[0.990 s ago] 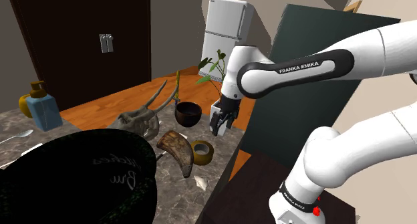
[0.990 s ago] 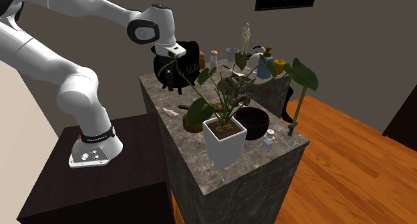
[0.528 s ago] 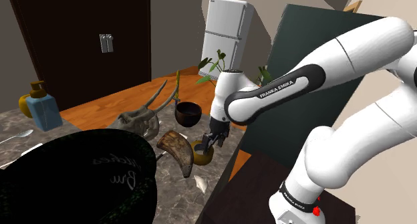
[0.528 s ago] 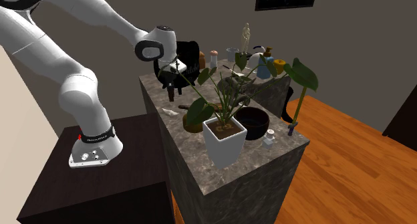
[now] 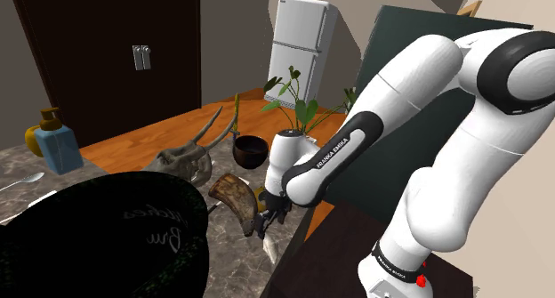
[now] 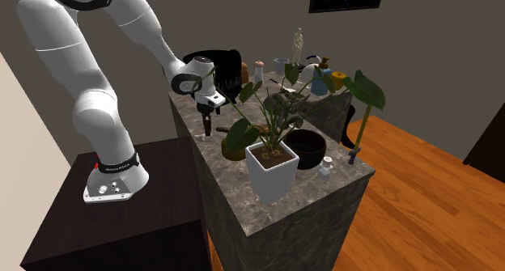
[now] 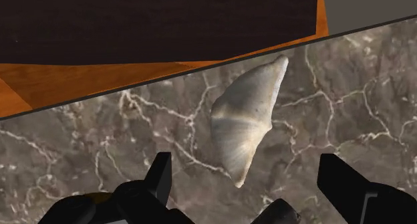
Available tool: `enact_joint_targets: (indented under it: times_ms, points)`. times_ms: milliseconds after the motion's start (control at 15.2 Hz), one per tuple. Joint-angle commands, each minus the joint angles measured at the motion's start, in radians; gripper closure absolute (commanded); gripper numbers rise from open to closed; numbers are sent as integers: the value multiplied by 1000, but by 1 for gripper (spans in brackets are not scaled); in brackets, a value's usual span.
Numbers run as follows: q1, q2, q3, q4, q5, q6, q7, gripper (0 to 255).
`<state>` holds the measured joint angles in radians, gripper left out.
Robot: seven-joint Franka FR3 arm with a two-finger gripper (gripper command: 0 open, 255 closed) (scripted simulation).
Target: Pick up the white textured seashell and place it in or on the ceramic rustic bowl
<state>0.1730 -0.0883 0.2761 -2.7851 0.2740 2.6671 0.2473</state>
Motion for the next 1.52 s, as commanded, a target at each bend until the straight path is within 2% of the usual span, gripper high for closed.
enact_joint_targets:
  times_ms: [0, 462, 990, 1056, 1452]
  points:
    - [6, 54, 8, 0, 3, 52, 6, 0]
    - [11, 180, 10, 6, -13, 174, 16, 0]
    - [11, 180, 10, 6, -13, 173, 16, 0]
    - [11, 180, 10, 6, -13, 173, 16, 255]
    - [11, 180, 10, 6, -13, 173, 16, 255]
